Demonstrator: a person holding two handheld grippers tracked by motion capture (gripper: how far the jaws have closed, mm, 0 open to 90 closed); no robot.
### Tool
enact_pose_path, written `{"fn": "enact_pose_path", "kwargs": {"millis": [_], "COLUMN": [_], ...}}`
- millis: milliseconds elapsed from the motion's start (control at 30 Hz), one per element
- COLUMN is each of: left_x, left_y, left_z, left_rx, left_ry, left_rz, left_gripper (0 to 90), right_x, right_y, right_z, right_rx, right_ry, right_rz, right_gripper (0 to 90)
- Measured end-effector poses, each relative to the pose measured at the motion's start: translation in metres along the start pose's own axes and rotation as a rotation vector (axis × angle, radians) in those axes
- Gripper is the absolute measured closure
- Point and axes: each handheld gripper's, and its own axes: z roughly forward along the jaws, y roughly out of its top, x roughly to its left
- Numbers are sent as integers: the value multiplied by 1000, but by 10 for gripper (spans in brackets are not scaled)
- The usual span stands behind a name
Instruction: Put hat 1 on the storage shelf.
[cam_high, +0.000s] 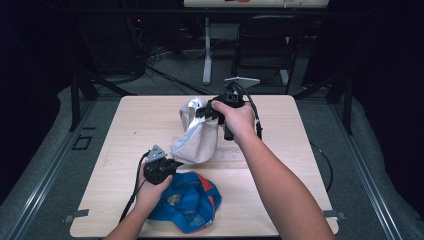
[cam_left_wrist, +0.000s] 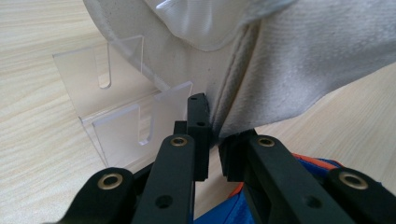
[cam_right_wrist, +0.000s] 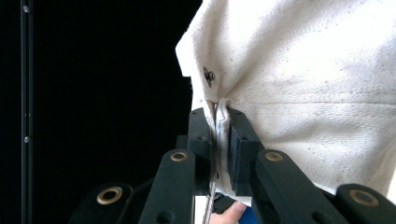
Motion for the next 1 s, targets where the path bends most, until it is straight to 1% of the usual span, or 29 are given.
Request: {"fn": "enact_pose_path", "kwargs": {"millis": [67, 100, 133, 200, 233, 267, 300, 333, 400, 433, 467, 567, 633, 733, 767, 867, 967, 1000], "left_x": [-1, -1, -1, -1, -2, -2, -2, -3, -4, -4, -5, -6, -8, -7, -6, -4, -2, -1], "left_y": [0, 0, 0, 0, 0, 1, 1, 1, 2, 2, 3, 5, 4, 2, 1, -2, -5, -7], "left_z": [0, 0, 0, 1, 1, 0, -1, 0, -1, -3, -5, -11, -17, -27, -31, -41, -52, -57], "left_rx": [-2, -4, -4, -10, -9, 4, 5, -7, -6, -15, -19, -19, -20, -31, -30, -26, -24, -15], "left_ry": [1, 2, 2, 5, 9, 8, 13, 21, 37, 42, 43, 46, 56, 57, 59, 71, 88, 100], "left_rz": [-8, -9, -12, -20, -18, -9, -3, -7, -3, 1, 5, 11, 30, 21, 18, 1, -14, -17], "left_gripper": [837, 835, 834, 831, 829, 826, 820, 808, 778, 741, 705, 637, 613, 575, 563, 535, 520, 516], "right_x": [-3, -4, -6, -12, -14, -16, -17, -18, -16, -16, -14, -7, -5, -3, -3, -3, -4, -5], "right_y": [0, 1, 1, 1, 1, 1, 1, 0, 0, 0, 0, -2, -4, -8, -10, -16, -23, -27], "right_z": [-2, -3, -4, -6, -6, -7, -7, -8, -10, -12, -14, -20, -26, -38, -42, -55, -66, -69], "right_rx": [0, -16, -20, -12, -15, -13, -17, -18, -29, -32, -28, -43, -55, -71, -82, -102, -110, -113], "right_ry": [-20, -26, -34, -41, -41, -37, -29, -26, -12, 4, 9, -13, -11, -10, -19, -69, -108, -118], "right_rz": [-12, -9, -8, 1, 9, 7, 8, 5, 0, -5, -13, -48, -63, -79, -90, -137, -175, -190], "right_gripper": [821, 821, 821, 820, 819, 819, 817, 808, 757, 733, 725, 686, 680, 670, 665, 654, 648, 642]}}
